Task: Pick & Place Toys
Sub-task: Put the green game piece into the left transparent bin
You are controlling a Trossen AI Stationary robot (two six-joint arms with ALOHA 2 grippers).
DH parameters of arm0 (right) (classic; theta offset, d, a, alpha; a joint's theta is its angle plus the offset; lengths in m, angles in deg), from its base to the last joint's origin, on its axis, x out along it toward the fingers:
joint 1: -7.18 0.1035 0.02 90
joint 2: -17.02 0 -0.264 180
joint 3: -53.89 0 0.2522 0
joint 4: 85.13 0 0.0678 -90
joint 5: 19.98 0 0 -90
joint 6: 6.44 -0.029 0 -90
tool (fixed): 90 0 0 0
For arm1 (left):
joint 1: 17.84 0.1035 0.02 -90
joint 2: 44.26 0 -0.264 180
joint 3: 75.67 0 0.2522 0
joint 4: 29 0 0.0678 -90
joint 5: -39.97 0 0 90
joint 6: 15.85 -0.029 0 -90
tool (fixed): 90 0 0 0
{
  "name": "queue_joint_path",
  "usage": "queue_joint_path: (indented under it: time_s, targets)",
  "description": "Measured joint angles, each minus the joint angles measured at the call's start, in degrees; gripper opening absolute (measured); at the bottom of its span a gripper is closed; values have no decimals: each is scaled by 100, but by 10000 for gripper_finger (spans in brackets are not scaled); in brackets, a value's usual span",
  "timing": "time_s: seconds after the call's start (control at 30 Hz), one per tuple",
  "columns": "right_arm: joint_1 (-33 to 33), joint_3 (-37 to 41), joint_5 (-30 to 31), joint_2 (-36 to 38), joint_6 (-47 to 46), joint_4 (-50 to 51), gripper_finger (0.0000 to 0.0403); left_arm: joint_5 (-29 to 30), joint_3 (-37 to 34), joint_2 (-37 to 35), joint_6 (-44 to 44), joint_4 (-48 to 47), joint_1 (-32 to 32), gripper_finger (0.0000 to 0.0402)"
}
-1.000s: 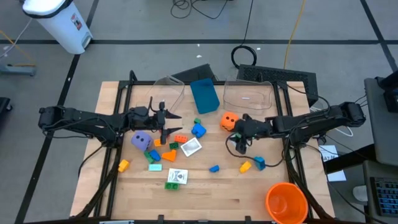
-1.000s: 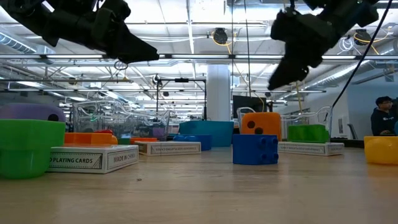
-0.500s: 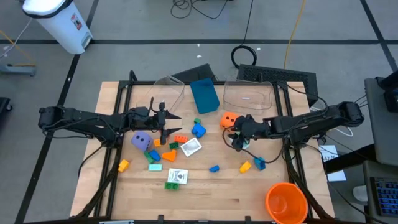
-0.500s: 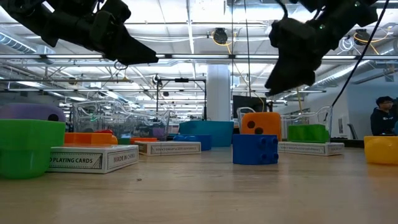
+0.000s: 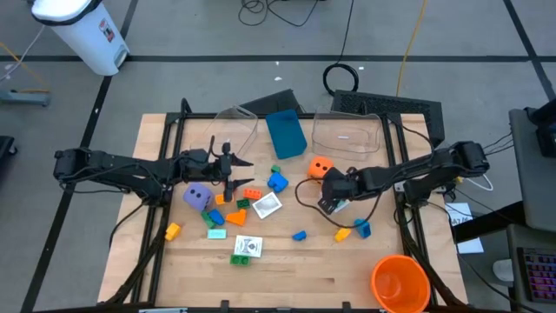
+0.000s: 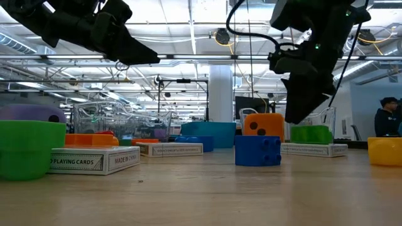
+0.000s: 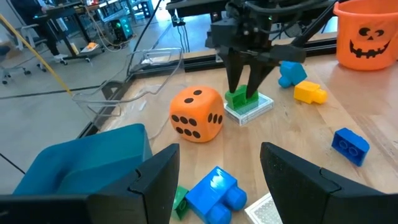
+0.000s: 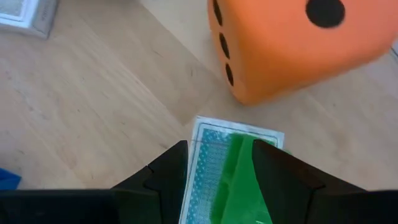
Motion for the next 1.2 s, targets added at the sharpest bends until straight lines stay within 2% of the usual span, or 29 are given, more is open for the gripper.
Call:
queue_joint_path:
  time_s: [0.4, 0.57, 0.7, 1.0, 1.2]
  targets:
    - [2, 0, 112, 3, -595, 840, 171, 5, 0, 0, 33, 0, 42, 230]
    - [2, 2, 80, 3, -613, 843, 171, 4, 0, 0, 34, 0, 42, 230]
    - [2, 8, -211, 3, -456, 847, 171, 4, 0, 0, 40, 0, 42, 230]
    - [2, 29, -232, 3, -421, 836, 171, 4, 0, 0, 51, -2, 42, 230]
    - [-49, 283, -572, 20, -477, 575, 171, 1, 0, 0, 53, -5, 42, 230]
